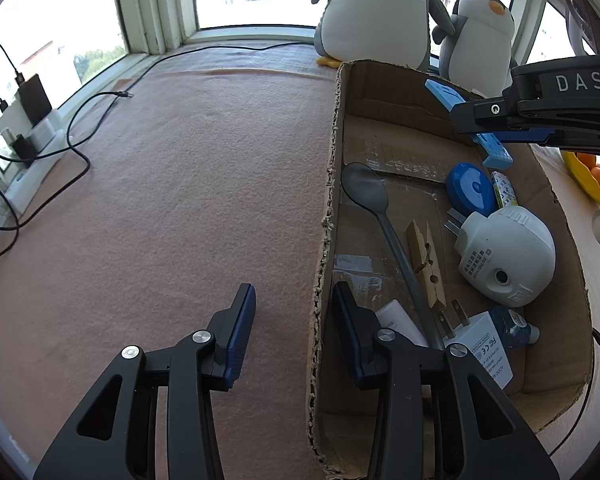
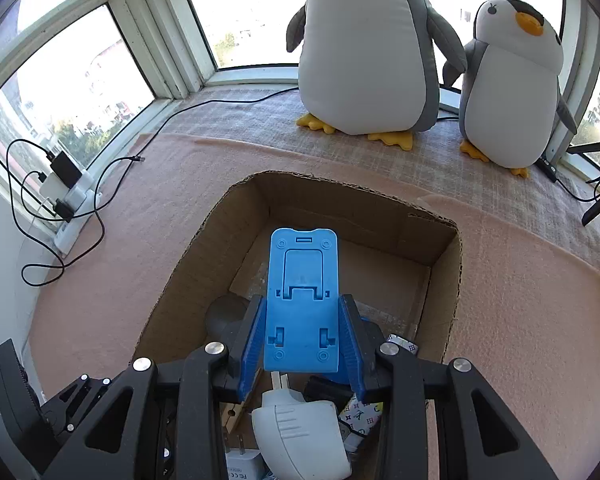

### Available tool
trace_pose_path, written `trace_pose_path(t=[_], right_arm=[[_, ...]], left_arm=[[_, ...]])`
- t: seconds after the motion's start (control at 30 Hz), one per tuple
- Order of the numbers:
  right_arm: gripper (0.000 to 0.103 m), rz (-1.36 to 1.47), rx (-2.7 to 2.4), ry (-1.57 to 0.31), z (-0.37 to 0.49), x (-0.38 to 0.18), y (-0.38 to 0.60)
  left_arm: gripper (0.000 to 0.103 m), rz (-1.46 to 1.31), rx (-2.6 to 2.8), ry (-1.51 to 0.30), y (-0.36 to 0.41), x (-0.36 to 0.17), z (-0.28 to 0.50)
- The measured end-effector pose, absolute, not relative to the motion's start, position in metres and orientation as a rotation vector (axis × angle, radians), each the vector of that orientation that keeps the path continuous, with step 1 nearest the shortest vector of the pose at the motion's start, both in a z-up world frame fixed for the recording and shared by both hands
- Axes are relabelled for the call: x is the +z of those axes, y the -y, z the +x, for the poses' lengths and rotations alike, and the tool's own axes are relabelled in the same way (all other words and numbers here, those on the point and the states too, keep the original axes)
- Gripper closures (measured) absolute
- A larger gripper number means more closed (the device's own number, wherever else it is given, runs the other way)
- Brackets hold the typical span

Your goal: Organize rigid objects

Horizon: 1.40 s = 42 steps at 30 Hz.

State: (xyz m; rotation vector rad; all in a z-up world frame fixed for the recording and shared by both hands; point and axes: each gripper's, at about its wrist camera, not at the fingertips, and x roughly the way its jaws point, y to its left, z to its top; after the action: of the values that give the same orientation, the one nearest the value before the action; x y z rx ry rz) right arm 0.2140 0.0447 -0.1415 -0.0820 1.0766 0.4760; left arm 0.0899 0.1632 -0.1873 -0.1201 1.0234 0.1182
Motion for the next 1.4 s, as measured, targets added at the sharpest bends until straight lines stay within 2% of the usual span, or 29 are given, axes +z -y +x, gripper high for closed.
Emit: trace_pose_path(t=[0.4, 0.47, 0.53, 0.57, 0.93, 1.4], right_arm=[[0.07, -0.117, 0.482, -1.11, 0.222, -0.152, -0.053], [0.065, -0.126, 0.475, -1.105, 0.222, -0.152, -0.054], [0.052, -0.126, 0.474, -1.103, 0.222, -0.151, -0.054], [0.05, -0.127, 0.473, -1.101, 0.222, -0.151, -0.053], [0.044, -0.138, 0.475, -1.106, 0.218, -0.149, -0.049], [0.043, -0.156, 0.466, -1.061, 0.197, -0.13, -0.028]], left_arm=[[0.065, -0.12, 0.118, -1.023, -0.163, -0.188, 0.089], [0.065, -0.12, 0.118, -1.023, -0.162, -0.188, 0.089], [0.065, -0.12, 0.118, -1.023, -0.163, -0.187, 0.09], [0.065, -0.12, 0.118, -1.023, -0.163, -0.187, 0.09], [0.065, -0.116, 0.119, -1.023, -0.164, -0.186, 0.09], [0.066, -0.094, 0.123, -1.04, -0.162, -0.184, 0.095]])
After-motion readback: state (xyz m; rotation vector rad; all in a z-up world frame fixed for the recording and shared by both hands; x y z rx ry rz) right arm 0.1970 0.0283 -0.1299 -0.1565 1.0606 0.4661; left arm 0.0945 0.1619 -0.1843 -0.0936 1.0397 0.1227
